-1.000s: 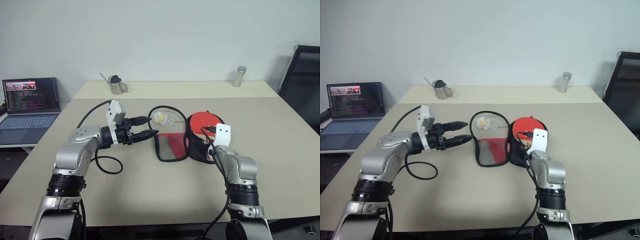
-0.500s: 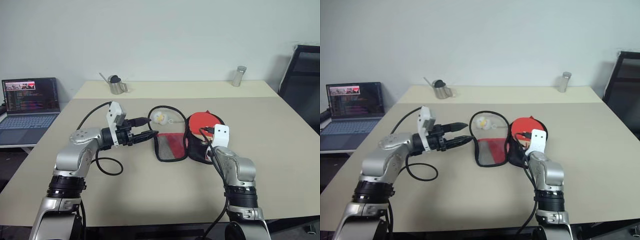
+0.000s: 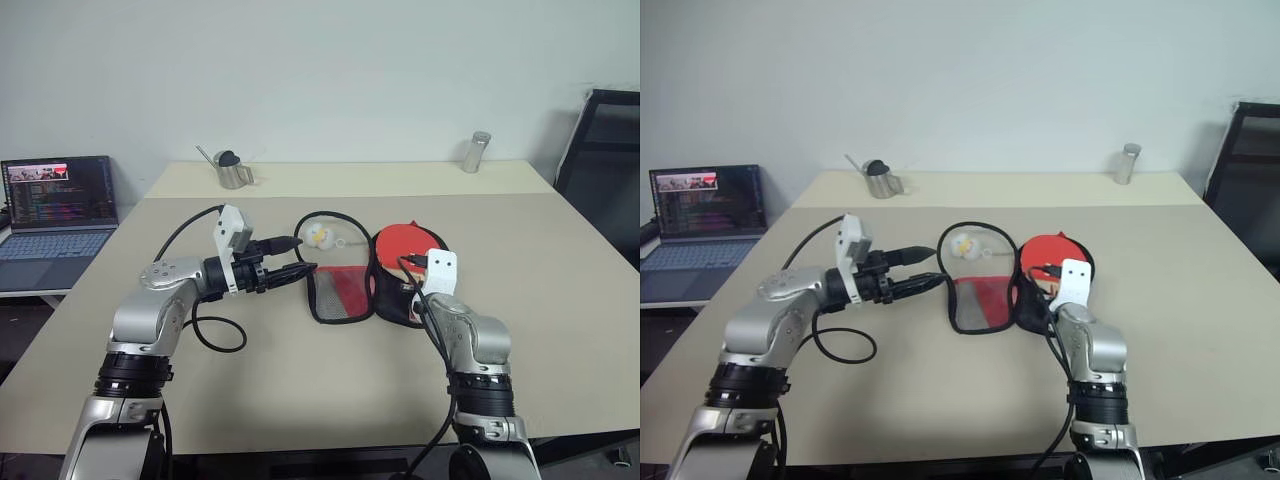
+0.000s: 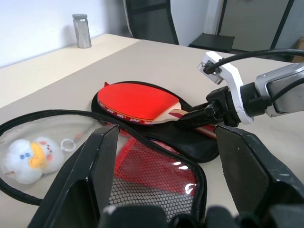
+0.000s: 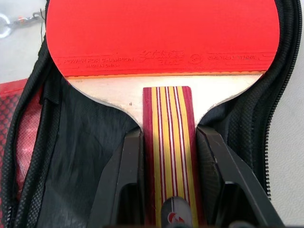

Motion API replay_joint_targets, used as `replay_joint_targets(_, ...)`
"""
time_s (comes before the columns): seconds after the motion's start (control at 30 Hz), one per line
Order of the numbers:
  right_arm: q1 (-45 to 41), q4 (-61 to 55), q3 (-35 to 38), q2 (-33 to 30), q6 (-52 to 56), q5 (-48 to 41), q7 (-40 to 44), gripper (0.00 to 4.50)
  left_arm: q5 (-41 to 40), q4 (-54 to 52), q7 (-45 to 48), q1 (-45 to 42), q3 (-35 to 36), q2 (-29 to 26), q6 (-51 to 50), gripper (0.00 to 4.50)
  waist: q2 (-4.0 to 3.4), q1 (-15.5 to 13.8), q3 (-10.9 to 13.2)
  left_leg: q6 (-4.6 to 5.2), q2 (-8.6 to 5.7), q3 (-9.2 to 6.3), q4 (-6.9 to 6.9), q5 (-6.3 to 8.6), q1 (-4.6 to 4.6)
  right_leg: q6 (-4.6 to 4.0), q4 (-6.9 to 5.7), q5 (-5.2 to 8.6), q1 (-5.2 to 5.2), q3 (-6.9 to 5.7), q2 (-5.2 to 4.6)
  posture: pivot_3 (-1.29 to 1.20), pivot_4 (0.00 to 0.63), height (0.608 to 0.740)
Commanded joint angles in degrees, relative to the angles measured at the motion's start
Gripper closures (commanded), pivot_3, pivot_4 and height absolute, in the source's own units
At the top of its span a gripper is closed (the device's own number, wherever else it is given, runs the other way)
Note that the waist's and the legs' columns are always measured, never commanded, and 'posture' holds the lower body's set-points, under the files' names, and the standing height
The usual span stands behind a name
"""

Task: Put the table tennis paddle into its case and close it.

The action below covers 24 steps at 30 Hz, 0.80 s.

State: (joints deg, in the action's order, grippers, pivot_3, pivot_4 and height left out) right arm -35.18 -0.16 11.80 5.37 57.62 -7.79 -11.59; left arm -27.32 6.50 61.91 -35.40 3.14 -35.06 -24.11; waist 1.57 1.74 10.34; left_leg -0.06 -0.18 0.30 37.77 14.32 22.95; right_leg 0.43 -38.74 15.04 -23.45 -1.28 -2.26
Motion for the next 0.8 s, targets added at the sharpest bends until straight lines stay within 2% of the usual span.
replay_joint_targets(0.03, -1.0, 0.3, -0.3, -1.2, -2.8, 1.1, -0.6, 3.05, 0.0, -2.3, 0.0, -0.1, 0.4, 0.0, 1.3, 1.03, 0.00, 0.0, 0.0, 0.00, 0.00, 0.00, 0.00, 0.00, 0.00, 0.00, 0.00, 0.00, 0.00, 0.00, 0.00, 0.00, 0.150, 0.740)
replay_joint_targets(0.33, -1.4, 1.1, 1.5, -0.2, -4.3, -0.4, -1.3, 3.05, -0.4, -3.1, 0.5, 0.3, 0.5, -0.1, 0.7, 1.03, 0.00, 0.0, 0.0, 0.00, 0.00, 0.00, 0.00, 0.00, 0.00, 0.00, 0.01, 0.00, 0.00, 0.00, 0.00, 0.00, 0.150, 0.740)
replay_joint_targets(0.63, -1.7, 1.7, -1.1, -1.8, -0.8, 0.9, -1.1, 3.05, 0.1, -2.4, 1.3, -1.1, 0.7, -0.6, 1.7, 1.03, 0.00, 0.0, 0.0, 0.00, 0.00, 0.00, 0.00, 0.00, 0.00, 0.00, 0.01, 0.00, 0.00, 0.00, 0.00, 0.00, 0.150, 0.740)
replay_joint_targets(0.8, -2.0, 1.3, 2.0, -0.2, -3.0, -1.1, -1.8, 3.05, 0.6, -2.2, 1.4, -1.6, 0.4, -0.4, 2.3, 1.03, 0.00, 0.0, 0.0, 0.00, 0.00, -0.01, 0.00, 0.00, 0.01, 0.00, 0.02, 0.00, 0.00, 0.00, 0.00, 0.00, 0.150, 0.740)
